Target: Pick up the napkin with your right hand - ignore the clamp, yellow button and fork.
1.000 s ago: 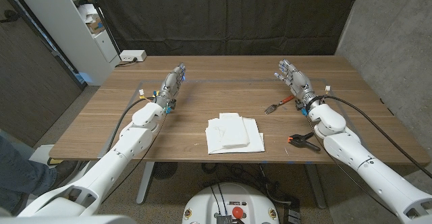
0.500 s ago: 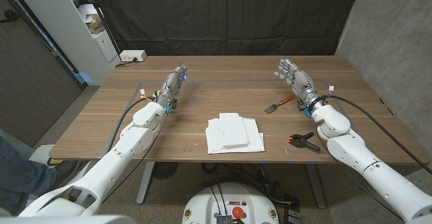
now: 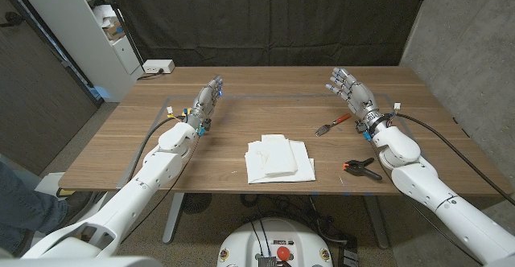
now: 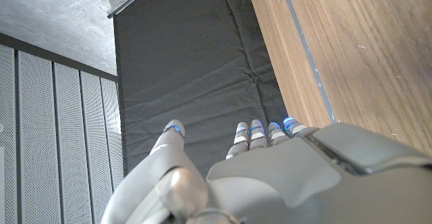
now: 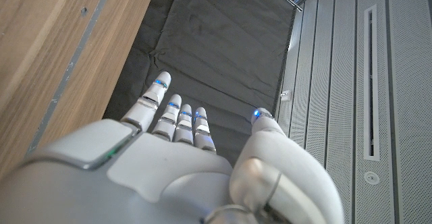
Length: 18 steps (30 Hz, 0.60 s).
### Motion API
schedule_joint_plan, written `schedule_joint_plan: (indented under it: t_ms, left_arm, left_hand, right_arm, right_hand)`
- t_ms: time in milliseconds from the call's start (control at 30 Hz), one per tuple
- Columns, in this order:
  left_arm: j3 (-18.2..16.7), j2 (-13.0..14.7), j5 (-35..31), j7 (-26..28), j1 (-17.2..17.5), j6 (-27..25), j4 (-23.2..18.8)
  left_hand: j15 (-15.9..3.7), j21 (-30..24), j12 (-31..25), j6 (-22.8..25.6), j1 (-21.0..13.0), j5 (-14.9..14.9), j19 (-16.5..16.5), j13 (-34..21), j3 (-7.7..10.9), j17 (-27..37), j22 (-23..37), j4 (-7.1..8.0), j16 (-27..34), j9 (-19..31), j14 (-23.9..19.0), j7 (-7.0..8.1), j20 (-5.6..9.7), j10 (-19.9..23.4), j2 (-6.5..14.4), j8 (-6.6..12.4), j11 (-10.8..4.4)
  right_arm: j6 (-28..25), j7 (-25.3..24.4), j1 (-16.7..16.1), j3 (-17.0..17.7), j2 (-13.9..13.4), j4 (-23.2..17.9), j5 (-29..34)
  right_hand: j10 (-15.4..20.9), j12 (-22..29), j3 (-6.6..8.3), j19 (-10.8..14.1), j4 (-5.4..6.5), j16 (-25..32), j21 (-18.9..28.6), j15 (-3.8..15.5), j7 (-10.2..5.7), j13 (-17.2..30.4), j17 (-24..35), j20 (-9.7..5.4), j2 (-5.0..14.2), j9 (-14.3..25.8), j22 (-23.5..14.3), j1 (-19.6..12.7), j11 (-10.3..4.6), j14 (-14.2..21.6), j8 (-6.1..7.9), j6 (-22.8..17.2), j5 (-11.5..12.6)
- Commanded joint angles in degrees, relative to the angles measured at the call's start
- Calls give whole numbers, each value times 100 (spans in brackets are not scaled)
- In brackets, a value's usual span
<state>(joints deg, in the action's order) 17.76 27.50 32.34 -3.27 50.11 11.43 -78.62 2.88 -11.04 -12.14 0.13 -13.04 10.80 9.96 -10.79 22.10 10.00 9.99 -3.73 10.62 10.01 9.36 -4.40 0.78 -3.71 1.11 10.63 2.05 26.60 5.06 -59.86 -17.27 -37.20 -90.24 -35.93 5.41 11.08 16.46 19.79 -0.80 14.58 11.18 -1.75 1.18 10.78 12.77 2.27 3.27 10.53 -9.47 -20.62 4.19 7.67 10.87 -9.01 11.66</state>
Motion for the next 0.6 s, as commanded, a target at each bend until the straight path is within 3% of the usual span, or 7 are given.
schedule_joint_plan:
  t_ms: [33,167,600]
  left_arm:
    - [-47,69,9,4,35,-37,-51]
    - [-30,79,-19,3,-9,-72,-25]
    - [22,16,-28,-112,-178,-76,149]
  left_hand:
    - [11,-23,-20,38,-20,5,174,-12,25,13,26,-33,26,17,-16,5,-57,13,62,37,-5]
    - [-6,-23,-18,50,-24,3,174,-12,27,13,27,-38,26,16,-24,13,-68,12,71,38,-1]
    - [-56,-18,-10,77,-36,-4,194,-11,30,14,28,-53,14,16,-16,24,-78,5,95,38,-33]
  right_arm:
    - [196,135,-61,-28,59,-12,-38]
    - [344,174,-28,-52,138,101,-4]
    - [638,268,-36,-105,89,148,235]
  right_hand:
    - [51,21,-1,-47,-56,-54,-30,-51,-84,29,-2,20,-9,33,-34,-36,-41,-14,43,-23,4]
    - [113,43,-2,-150,-81,-154,-58,-107,-115,29,-14,-19,-13,37,-36,-46,-50,-211,58,-69,7]
    - [209,72,12,-171,-114,-187,-48,-83,-178,30,-30,-34,0,40,-36,-71,-67,-245,88,-170,19]
